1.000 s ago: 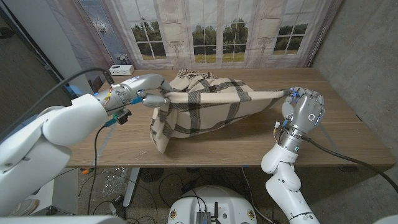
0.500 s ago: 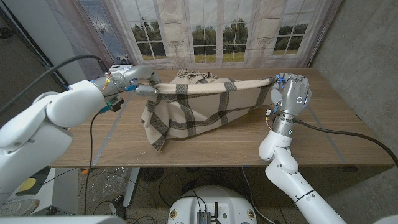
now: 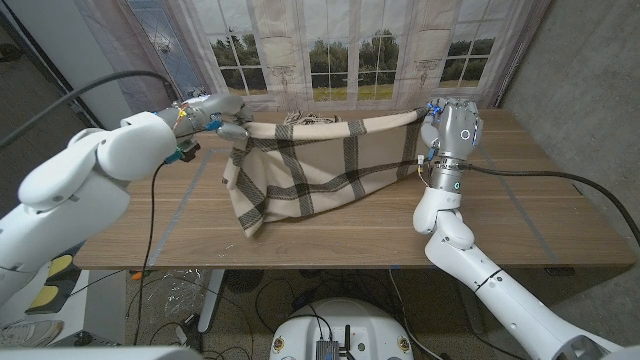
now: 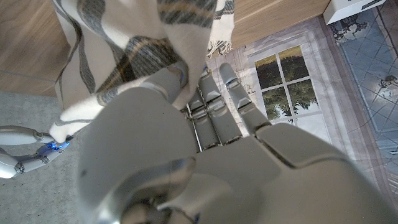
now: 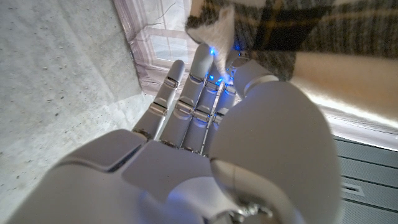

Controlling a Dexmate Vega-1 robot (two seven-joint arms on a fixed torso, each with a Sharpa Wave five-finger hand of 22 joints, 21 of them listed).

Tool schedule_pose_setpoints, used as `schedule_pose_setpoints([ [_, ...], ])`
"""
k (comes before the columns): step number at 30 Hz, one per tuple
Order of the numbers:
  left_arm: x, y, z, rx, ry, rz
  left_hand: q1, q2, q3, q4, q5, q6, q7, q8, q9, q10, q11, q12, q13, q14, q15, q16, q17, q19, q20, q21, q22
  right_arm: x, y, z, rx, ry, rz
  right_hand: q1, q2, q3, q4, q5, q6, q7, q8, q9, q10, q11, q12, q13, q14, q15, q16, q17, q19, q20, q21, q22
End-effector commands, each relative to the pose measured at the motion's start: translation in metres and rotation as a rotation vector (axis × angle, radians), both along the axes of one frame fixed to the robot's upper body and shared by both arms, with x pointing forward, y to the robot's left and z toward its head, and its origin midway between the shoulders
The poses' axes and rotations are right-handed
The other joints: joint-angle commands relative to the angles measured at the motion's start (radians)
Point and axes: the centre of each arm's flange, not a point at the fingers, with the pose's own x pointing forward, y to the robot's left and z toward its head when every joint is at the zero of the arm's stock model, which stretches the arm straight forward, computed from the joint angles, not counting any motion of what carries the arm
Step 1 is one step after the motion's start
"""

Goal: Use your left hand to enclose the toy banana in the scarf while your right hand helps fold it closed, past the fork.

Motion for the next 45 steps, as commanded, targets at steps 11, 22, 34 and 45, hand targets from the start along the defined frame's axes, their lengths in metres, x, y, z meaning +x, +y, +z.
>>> schedule_pose_setpoints([
  [11, 0.055, 0.008, 0.031, 0.007, -0.024, 0.140, -0.009, 0.013, 0.007, 0.005, 0.016, -0.003, -0.002, -0.005, 0.013, 0.106, -0.056, 0.245, 0.254, -0.013, -0.057, -0.002, 0.017, -0.009, -0.002, 0.012, -0.001, 0.067, 0.012, 0.068, -0.102, 0.080, 0.064, -0.009, 0.001, 0.023, -0.001, 0.006, 0.005, -0.006, 0.005, 0.001, 0.039, 0.022, -0.004, 0.002, 0.011, -0.045, -0.006, 0.010, -0.012, -0.002, 0.013, -0.002],
  [22, 0.076, 0.017, 0.034, -0.016, -0.026, 0.180, -0.013, 0.016, 0.004, 0.002, 0.022, -0.012, -0.007, -0.014, 0.013, 0.100, -0.058, 0.240, 0.253, -0.021, -0.058, -0.002, 0.032, -0.014, 0.001, 0.017, -0.001, 0.102, 0.027, 0.088, -0.144, 0.125, 0.091, -0.015, -0.002, 0.032, 0.000, 0.004, 0.003, -0.010, 0.003, 0.002, 0.040, 0.021, -0.007, 0.003, 0.011, -0.045, -0.009, 0.016, -0.015, -0.002, 0.020, -0.003],
  [34, 0.099, 0.025, 0.031, -0.025, -0.054, 0.246, -0.018, 0.029, -0.009, 0.003, 0.019, -0.041, -0.021, -0.041, 0.007, 0.075, -0.060, 0.220, 0.239, -0.064, -0.059, -0.005, 0.063, -0.026, 0.008, 0.024, 0.000, 0.140, 0.043, 0.107, -0.174, 0.201, 0.087, -0.023, 0.001, 0.041, 0.002, 0.001, -0.002, -0.016, 0.000, 0.000, 0.033, 0.014, -0.012, 0.005, 0.008, -0.047, -0.012, 0.025, -0.017, -0.002, 0.027, -0.005],
  [45, 0.123, 0.037, 0.024, -0.067, -0.028, 0.279, -0.019, 0.020, -0.062, -0.001, -0.020, -0.128, -0.045, -0.105, -0.008, 0.015, -0.073, 0.165, 0.191, -0.147, -0.060, -0.012, 0.110, -0.054, 0.018, 0.036, 0.004, 0.162, 0.047, 0.113, -0.150, 0.296, 0.055, -0.042, 0.022, 0.046, 0.015, -0.015, -0.032, -0.047, -0.020, -0.012, 0.001, -0.012, -0.046, -0.023, -0.027, -0.055, -0.053, -0.001, -0.034, 0.003, 0.033, -0.008],
])
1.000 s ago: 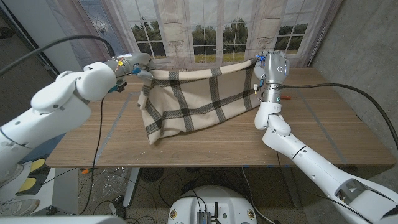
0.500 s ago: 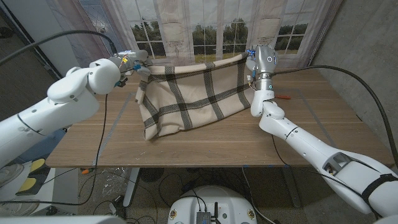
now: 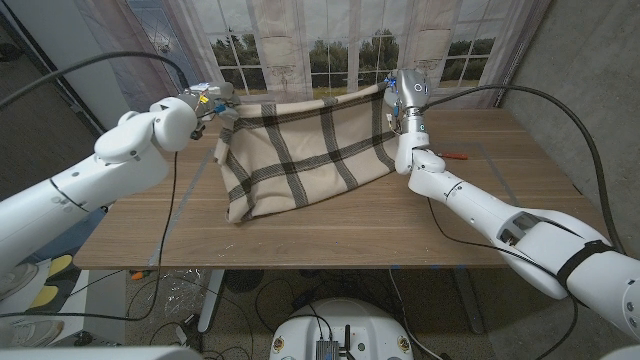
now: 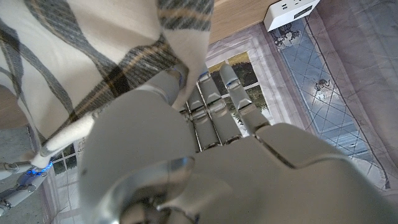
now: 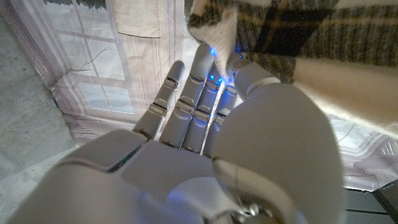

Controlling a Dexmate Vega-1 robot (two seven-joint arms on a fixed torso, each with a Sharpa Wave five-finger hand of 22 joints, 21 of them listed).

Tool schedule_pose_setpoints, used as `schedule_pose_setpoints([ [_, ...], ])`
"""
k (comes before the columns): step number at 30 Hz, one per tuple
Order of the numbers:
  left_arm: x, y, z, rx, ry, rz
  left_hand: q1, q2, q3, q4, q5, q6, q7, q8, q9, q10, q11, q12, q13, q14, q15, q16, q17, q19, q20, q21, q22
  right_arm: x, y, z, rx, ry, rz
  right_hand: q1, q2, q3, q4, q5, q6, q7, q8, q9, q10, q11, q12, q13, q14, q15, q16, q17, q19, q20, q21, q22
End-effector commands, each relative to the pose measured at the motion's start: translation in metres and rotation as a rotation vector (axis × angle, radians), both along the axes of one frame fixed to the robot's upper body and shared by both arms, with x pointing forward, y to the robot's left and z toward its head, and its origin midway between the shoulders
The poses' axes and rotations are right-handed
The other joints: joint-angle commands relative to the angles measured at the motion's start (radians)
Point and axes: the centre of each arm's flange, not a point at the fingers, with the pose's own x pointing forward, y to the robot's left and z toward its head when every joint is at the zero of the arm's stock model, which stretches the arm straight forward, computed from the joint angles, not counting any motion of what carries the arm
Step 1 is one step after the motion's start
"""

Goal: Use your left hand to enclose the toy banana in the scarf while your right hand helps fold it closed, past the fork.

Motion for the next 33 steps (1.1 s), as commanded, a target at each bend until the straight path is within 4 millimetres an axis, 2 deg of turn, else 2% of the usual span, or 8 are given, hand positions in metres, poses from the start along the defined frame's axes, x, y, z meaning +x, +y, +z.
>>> schedule_pose_setpoints([
  [1, 0.025, 0.012, -0.006, -0.034, 0.013, 0.050, -0.006, -0.003, -0.018, 0.006, -0.016, -0.033, -0.010, -0.020, -0.002, 0.020, -0.051, 0.154, 0.171, -0.036, -0.097, -0.016, 0.003, -0.012, 0.004, 0.008, 0.003, 0.028, 0.006, 0.015, -0.006, 0.107, -0.048, -0.009, 0.024, 0.006, 0.007, -0.010, -0.022, -0.016, -0.017, -0.008, -0.029, -0.009, -0.027, -0.018, -0.039, -0.062, -0.029, -0.023, -0.013, 0.004, 0.006, 0.001],
  [8, 0.034, 0.016, -0.009, -0.043, 0.050, 0.075, -0.053, -0.020, -0.021, 0.023, -0.043, -0.124, -0.002, -0.051, -0.015, -0.059, -0.040, 0.084, 0.127, -0.103, -0.060, -0.087, -0.055, -0.039, 0.016, 0.011, 0.001, 0.031, 0.001, 0.020, 0.006, 0.206, -0.091, -0.029, 0.022, 0.043, -0.003, -0.019, -0.138, -0.040, -0.101, -0.044, -0.123, -0.024, -0.097, -0.067, -0.116, -0.056, -0.132, -0.096, -0.028, 0.012, 0.018, -0.005],
  [11, 0.037, 0.018, -0.010, -0.041, 0.079, 0.085, -0.087, -0.035, -0.021, 0.025, -0.074, -0.268, 0.004, -0.065, -0.038, -0.173, -0.019, -0.017, 0.079, -0.205, -0.023, -0.147, -0.101, -0.070, 0.030, 0.011, 0.000, 0.031, -0.002, 0.022, 0.010, 0.262, -0.113, -0.037, 0.018, 0.067, -0.006, -0.024, -0.252, -0.047, -0.179, -0.070, -0.236, -0.031, -0.160, -0.097, -0.179, -0.059, -0.201, -0.137, -0.044, 0.019, 0.025, -0.008],
  [14, 0.041, 0.020, -0.012, -0.053, 0.109, 0.083, -0.119, -0.049, -0.033, 0.028, -0.107, -0.407, 0.008, -0.072, -0.055, -0.292, 0.004, -0.109, 0.038, -0.306, 0.011, -0.179, -0.125, -0.106, 0.051, 0.004, -0.002, 0.029, -0.006, 0.023, 0.009, 0.301, -0.122, -0.072, 0.008, 0.068, 0.005, -0.030, -0.359, -0.057, -0.231, -0.087, -0.342, -0.031, -0.220, -0.121, -0.248, -0.053, -0.263, -0.178, -0.056, 0.020, 0.029, -0.011],
  [15, 0.042, 0.020, -0.013, -0.057, 0.120, 0.084, -0.139, -0.048, -0.038, 0.035, -0.119, -0.461, 0.001, -0.072, -0.059, -0.338, 0.014, -0.142, 0.023, -0.340, 0.027, -0.183, -0.131, -0.125, 0.056, -0.002, -0.003, 0.029, -0.007, 0.023, 0.010, 0.307, -0.123, -0.092, 0.006, 0.067, 0.012, -0.033, -0.376, -0.054, -0.233, -0.092, -0.370, -0.050, -0.238, -0.128, -0.267, -0.048, -0.282, -0.192, -0.060, 0.022, 0.031, -0.011],
  [19, 0.045, 0.021, -0.015, -0.044, 0.131, 0.125, -0.205, -0.043, -0.054, 0.056, -0.140, -0.628, 0.000, -0.073, -0.066, -0.495, 0.032, -0.233, -0.020, -0.434, 0.060, -0.189, -0.151, -0.162, 0.075, -0.016, -0.004, 0.024, -0.011, 0.022, 0.032, 0.321, -0.135, -0.119, 0.011, 0.050, 0.024, -0.038, -0.415, -0.054, -0.238, -0.096, -0.420, -0.040, -0.270, -0.138, -0.305, -0.040, -0.304, -0.205, -0.072, 0.023, 0.032, -0.012],
  [29, 0.047, 0.010, -0.024, -0.018, 0.154, 0.106, -0.292, -0.052, -0.089, 0.093, -0.154, -0.687, -0.018, -0.062, -0.067, -0.562, 0.043, -0.248, -0.045, -0.477, 0.081, -0.181, -0.158, -0.186, 0.080, -0.029, -0.005, 0.010, -0.027, 0.012, 0.041, 0.335, -0.143, -0.185, 0.024, 0.023, 0.055, -0.041, -0.430, -0.050, -0.226, -0.101, -0.449, -0.025, -0.299, -0.154, -0.343, -0.021, -0.338, -0.234, -0.082, 0.029, 0.036, -0.013],
  [33, 0.048, 0.002, -0.031, -0.013, 0.177, 0.071, -0.374, -0.086, -0.136, 0.121, -0.155, -0.705, -0.030, -0.060, -0.068, -0.591, 0.047, -0.248, -0.060, -0.502, 0.102, -0.181, -0.165, -0.198, 0.090, -0.039, -0.006, 0.006, -0.031, 0.004, 0.040, 0.343, -0.133, -0.240, 0.029, 0.010, 0.079, -0.038, -0.414, -0.039, -0.217, -0.104, -0.450, -0.002, -0.311, -0.164, -0.343, -0.008, -0.357, -0.261, -0.084, 0.036, 0.039, -0.014],
])
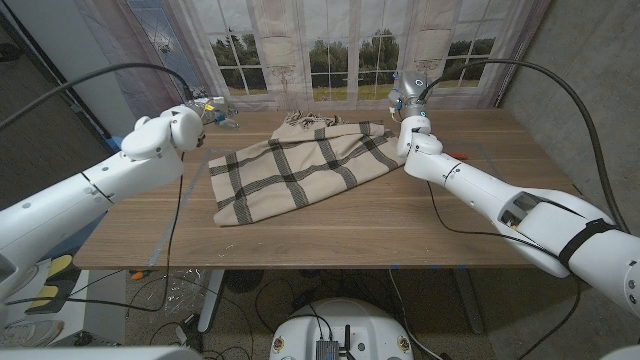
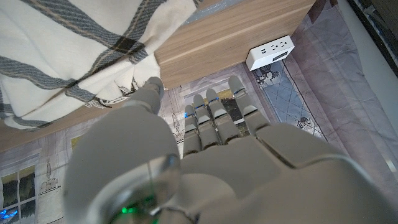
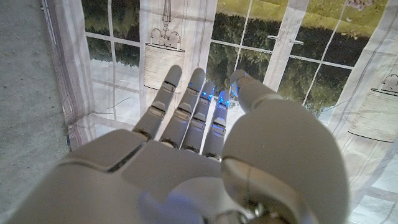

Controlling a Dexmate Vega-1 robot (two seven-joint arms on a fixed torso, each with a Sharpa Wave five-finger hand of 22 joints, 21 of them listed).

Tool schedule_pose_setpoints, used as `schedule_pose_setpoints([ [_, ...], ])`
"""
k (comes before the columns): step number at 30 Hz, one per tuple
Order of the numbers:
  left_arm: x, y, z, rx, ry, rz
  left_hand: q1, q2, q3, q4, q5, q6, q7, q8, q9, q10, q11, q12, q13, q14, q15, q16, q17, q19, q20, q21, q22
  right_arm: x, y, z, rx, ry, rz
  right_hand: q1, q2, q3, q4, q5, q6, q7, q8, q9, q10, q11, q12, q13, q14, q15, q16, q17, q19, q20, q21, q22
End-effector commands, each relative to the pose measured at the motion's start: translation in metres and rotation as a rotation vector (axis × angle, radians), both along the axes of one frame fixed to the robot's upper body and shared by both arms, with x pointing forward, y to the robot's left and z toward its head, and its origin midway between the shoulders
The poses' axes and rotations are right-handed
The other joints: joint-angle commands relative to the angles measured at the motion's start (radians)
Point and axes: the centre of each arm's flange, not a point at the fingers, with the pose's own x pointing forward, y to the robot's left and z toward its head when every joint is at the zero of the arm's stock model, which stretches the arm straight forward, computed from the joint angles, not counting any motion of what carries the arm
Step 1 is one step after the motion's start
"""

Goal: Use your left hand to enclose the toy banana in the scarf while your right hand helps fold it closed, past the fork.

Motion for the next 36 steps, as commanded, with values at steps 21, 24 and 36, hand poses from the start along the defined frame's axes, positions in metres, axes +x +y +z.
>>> schedule_pose_setpoints([
  [21, -0.002, -0.050, -0.053, 0.094, 0.182, -0.083, -0.280, -0.158, -0.185, 0.086, 0.033, -0.134, -0.006, 0.002, 0.001, -0.154, 0.019, -0.004, -0.044, -0.143, 0.078, -0.004, -0.020, -0.074, 0.084, -0.072, -0.001, -0.028, 0.003, -0.062, -0.075, 0.136, 0.059, -0.147, 0.024, -0.036, 0.058, 0.010, 0.044, 0.030, 0.015, -0.004, -0.003, 0.054, -0.040, -0.026, -0.024, -0.074, -0.039, -0.053, -0.020, 0.021, 0.003, -0.003],
  [24, -0.006, -0.053, -0.059, 0.115, 0.181, -0.070, -0.290, -0.168, -0.195, 0.088, 0.041, -0.159, -0.012, 0.000, 0.001, -0.177, 0.019, -0.005, -0.048, -0.162, 0.075, -0.005, -0.022, -0.078, 0.074, -0.079, -0.001, -0.028, 0.005, -0.068, -0.083, 0.149, 0.074, -0.151, 0.025, -0.037, 0.058, 0.011, 0.042, 0.031, 0.014, -0.005, -0.005, 0.056, -0.043, -0.028, -0.031, -0.073, -0.043, -0.056, -0.023, 0.022, 0.002, -0.003],
  [36, -0.017, -0.058, -0.077, 0.111, 0.208, -0.065, -0.301, -0.175, -0.208, 0.090, 0.055, -0.195, -0.020, 0.001, 0.001, -0.216, 0.018, -0.005, -0.053, -0.198, 0.075, -0.007, -0.024, -0.096, 0.049, -0.097, 0.000, -0.024, 0.007, -0.090, -0.099, 0.255, 0.200, -0.349, 0.019, -0.110, 0.120, 0.002, -0.040, 0.028, -0.004, -0.006, -0.113, 0.080, -0.132, -0.078, -0.192, -0.018, -0.113, -0.152, -0.085, -0.009, -0.038, -0.011],
])
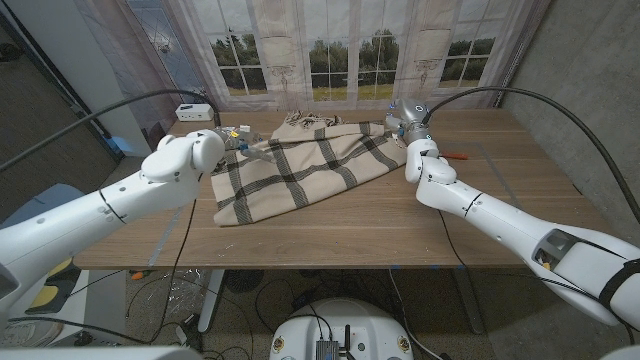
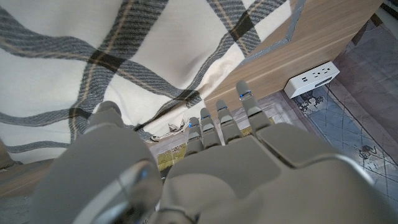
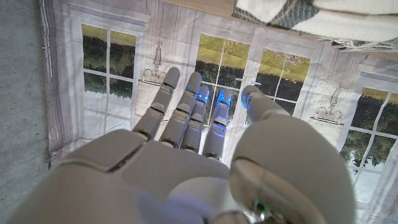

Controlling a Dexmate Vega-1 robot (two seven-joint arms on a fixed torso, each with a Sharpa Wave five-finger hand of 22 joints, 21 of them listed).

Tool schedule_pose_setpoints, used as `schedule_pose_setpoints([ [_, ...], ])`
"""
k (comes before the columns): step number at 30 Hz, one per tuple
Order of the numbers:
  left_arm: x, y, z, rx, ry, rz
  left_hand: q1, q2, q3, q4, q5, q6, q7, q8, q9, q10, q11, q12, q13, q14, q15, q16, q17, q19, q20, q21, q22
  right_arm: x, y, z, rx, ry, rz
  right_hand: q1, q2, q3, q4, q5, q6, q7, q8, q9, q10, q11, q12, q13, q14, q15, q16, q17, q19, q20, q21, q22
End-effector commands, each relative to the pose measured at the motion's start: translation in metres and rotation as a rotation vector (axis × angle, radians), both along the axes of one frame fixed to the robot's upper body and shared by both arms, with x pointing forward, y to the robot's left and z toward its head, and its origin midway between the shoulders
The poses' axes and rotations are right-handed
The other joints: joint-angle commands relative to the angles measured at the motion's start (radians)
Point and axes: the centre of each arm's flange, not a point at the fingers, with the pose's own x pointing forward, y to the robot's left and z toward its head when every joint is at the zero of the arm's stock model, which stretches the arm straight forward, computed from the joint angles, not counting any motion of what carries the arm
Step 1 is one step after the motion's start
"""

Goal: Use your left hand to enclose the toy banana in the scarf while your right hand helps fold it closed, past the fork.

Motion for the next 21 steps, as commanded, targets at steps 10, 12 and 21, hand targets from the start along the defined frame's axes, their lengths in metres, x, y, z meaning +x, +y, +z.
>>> schedule_pose_setpoints([
  [10, -0.020, -0.011, -0.027, 0.008, 0.036, 0.001, -0.012, 0.001, -0.005, 0.002, 0.014, -0.013, 0.000, -0.001, 0.001, -0.019, 0.005, 0.001, 0.001, -0.012, 0.002, 0.002, -0.001, -0.007, -0.001, -0.009, 0.000, 0.004, 0.006, -0.036, -0.076, 0.268, 0.185, -0.430, 0.006, -0.173, 0.144, 0.018, -0.402, -0.119, -0.022, -0.019, -0.413, -0.120, -0.064, -0.135, -0.541, -0.024, -0.038, -0.302, -0.309, -0.022, -0.249, -0.013],
  [12, -0.022, -0.012, -0.029, 0.014, 0.042, 0.005, -0.012, 0.001, -0.006, 0.002, 0.015, -0.016, 0.001, -0.001, 0.001, -0.021, 0.007, 0.001, 0.001, -0.014, 0.003, 0.002, -0.001, -0.008, 0.000, -0.011, 0.000, 0.004, 0.007, -0.040, -0.095, 0.281, 0.181, -0.454, 0.004, -0.183, 0.150, 0.021, -0.428, -0.131, -0.022, -0.020, -0.426, -0.127, -0.061, -0.138, -0.562, -0.012, -0.036, -0.321, -0.321, -0.014, -0.266, -0.014],
  [21, -0.033, -0.020, -0.039, 0.051, 0.030, 0.033, -0.014, -0.007, -0.015, 0.000, 0.024, -0.047, -0.003, -0.001, 0.001, -0.052, 0.006, 0.002, -0.003, -0.040, 0.023, 0.002, -0.003, -0.024, 0.029, -0.026, 0.000, 0.002, 0.015, -0.054, -0.157, 0.317, 0.131, -0.456, -0.003, -0.189, 0.131, 0.030, -0.449, -0.129, -0.015, -0.023, -0.438, -0.120, -0.054, -0.141, -0.586, 0.013, -0.031, -0.361, -0.329, 0.012, -0.294, -0.014],
])
